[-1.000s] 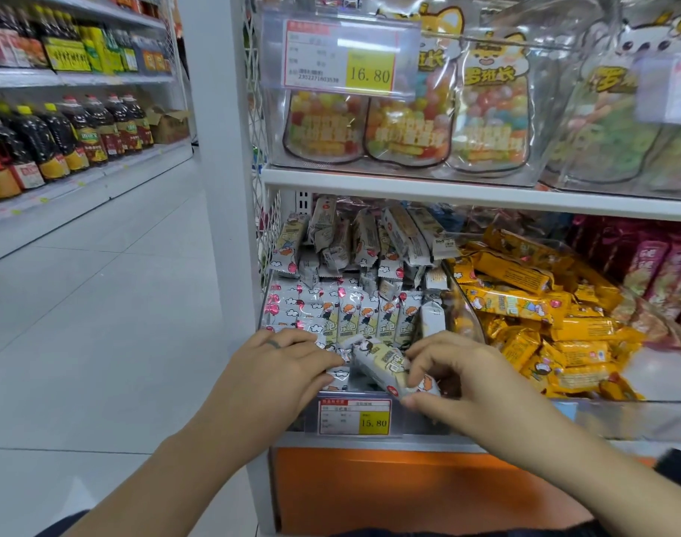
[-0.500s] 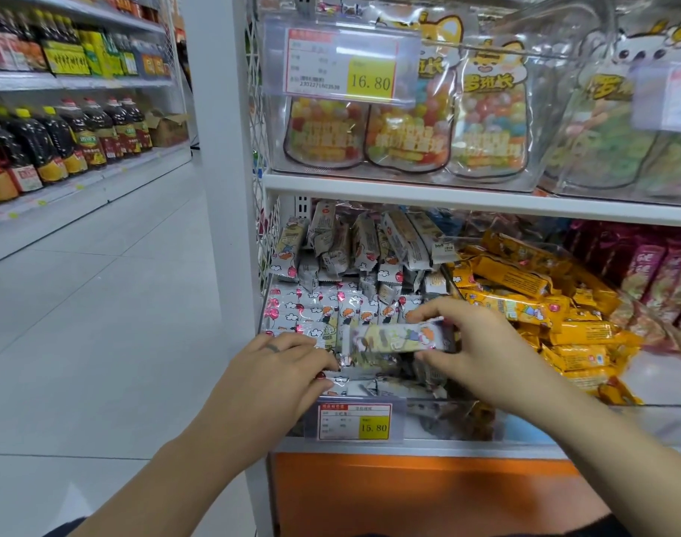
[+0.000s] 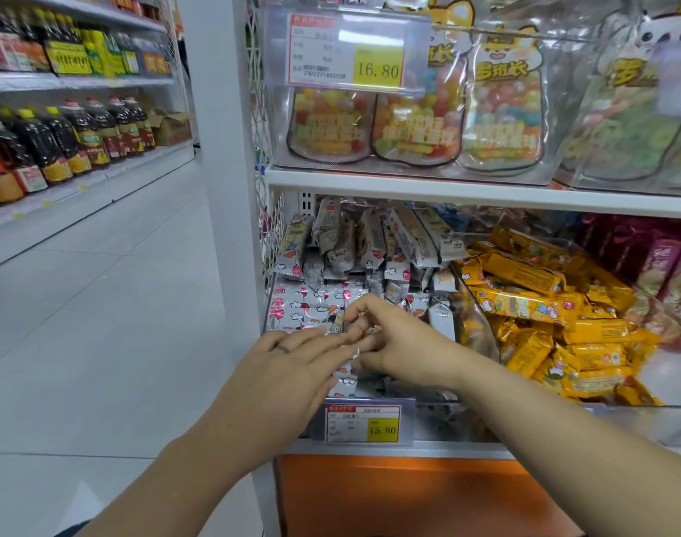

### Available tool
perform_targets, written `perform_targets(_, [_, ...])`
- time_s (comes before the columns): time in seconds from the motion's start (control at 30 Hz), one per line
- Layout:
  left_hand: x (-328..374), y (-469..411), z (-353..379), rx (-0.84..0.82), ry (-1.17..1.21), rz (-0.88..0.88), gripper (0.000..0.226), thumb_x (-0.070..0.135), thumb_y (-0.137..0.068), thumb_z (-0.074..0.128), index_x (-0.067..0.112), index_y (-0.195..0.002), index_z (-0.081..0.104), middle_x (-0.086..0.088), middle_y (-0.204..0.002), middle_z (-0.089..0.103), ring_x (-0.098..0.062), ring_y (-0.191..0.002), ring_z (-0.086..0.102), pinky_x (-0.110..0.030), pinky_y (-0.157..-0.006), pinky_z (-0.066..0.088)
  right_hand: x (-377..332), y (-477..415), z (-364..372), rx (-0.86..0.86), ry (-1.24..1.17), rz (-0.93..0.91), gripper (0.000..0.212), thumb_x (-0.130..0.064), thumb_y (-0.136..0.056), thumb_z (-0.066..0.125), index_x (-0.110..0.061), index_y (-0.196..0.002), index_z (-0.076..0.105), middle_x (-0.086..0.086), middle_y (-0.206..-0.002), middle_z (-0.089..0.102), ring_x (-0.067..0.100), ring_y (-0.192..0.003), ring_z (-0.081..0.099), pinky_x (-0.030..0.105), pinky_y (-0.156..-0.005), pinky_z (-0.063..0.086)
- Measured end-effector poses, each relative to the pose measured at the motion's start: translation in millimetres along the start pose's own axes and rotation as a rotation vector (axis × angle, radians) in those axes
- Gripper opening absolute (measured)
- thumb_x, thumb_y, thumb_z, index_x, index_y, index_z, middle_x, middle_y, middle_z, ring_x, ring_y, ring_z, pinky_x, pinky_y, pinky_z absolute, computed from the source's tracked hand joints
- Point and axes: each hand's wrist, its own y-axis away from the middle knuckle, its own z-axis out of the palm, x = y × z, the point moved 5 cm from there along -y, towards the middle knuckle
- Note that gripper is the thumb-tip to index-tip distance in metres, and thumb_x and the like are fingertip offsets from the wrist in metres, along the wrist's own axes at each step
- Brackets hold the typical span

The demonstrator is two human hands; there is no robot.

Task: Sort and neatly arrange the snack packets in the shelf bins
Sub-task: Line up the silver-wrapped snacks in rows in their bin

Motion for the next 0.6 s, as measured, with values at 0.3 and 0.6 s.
perform_targets(0.3, [-0.8,2.0,4.1,-0.048,-0.060,0.015,0.041,0.034,-0.089,0.035,0.029,-0.112,0.068,0.011,-0.113,0.067,-0.012,-0.102,0.064,-0.027,-0.087,0.031,39.2,-15.6,-12.6,-0.029,0.662,0.100,0.034,-0.006,-0.084,0.060,-0.010,-0.118,0.057,0.007,-0.116,0.061,0.022,-0.104,0.057,0.034,-0.089,0.049])
perform_targets(0.6, [-1.1,2.5,2.8,-0.053,-0.080,0.027,0.041,0.034,-0.089,0.034,0.028,-0.112,0.068,0.010,-0.114,0.067,-0.012,-0.102,0.064,-0.027,-0.086,0.031,50.3,-23.4,9.0,-0.026,0.885,0.092,0.017,-0.003,-0.086,0.054,-0.004,-0.102,0.062,0.011,-0.109,0.052,0.027,-0.096,0.056,0.030,-0.073,0.043])
